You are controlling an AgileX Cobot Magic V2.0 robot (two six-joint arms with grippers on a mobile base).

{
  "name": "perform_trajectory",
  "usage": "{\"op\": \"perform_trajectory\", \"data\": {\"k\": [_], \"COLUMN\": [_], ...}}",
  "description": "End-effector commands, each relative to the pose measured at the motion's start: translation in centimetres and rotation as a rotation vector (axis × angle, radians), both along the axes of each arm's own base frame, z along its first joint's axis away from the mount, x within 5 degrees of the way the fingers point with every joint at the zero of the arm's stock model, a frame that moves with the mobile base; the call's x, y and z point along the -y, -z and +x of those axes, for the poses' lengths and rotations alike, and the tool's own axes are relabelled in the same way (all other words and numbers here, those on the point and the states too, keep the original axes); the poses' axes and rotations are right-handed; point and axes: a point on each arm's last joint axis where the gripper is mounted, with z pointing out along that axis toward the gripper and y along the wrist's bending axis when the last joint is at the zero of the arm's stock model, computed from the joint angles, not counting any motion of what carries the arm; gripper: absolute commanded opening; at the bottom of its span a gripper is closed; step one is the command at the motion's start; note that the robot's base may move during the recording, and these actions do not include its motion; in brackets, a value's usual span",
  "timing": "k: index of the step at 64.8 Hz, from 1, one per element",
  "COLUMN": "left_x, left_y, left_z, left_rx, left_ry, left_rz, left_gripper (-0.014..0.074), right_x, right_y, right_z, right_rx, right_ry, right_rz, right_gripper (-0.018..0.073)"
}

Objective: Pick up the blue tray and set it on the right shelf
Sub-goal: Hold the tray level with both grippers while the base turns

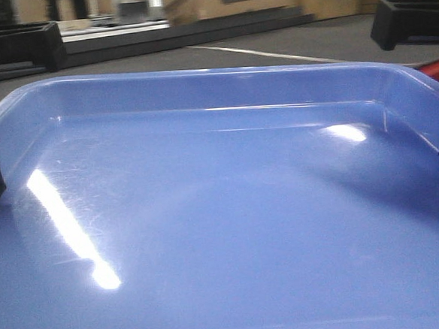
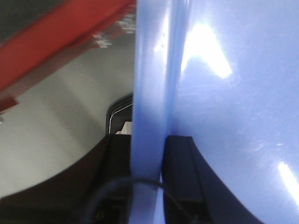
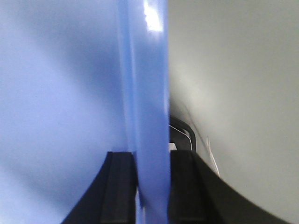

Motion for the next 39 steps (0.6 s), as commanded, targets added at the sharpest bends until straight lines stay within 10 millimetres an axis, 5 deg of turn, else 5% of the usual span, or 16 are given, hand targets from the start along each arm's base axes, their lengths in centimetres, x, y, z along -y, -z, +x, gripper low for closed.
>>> {"op": "perform_trajectory", "data": {"k": [1, 39], "left_x": [-0.28, -0.28], "left_y": [-1.33, -1.33], "left_z": [-0.31, -0.31], "left_rx": [0.034, 0.034], "left_ry": [-0.016, -0.016], "left_rz": [-0.019, -0.019], "left_gripper": [0.0021, 0.0021], "right_x": [0.18, 0.18], "right_y": [-1.4, -1.4], "right_z": [0.11, 0.11], "right_rx": [0.067, 0.067], "right_ry": [0.006, 0.006], "right_rz": [0.023, 0.023], "right_gripper": [0.0214, 0.0214]}}
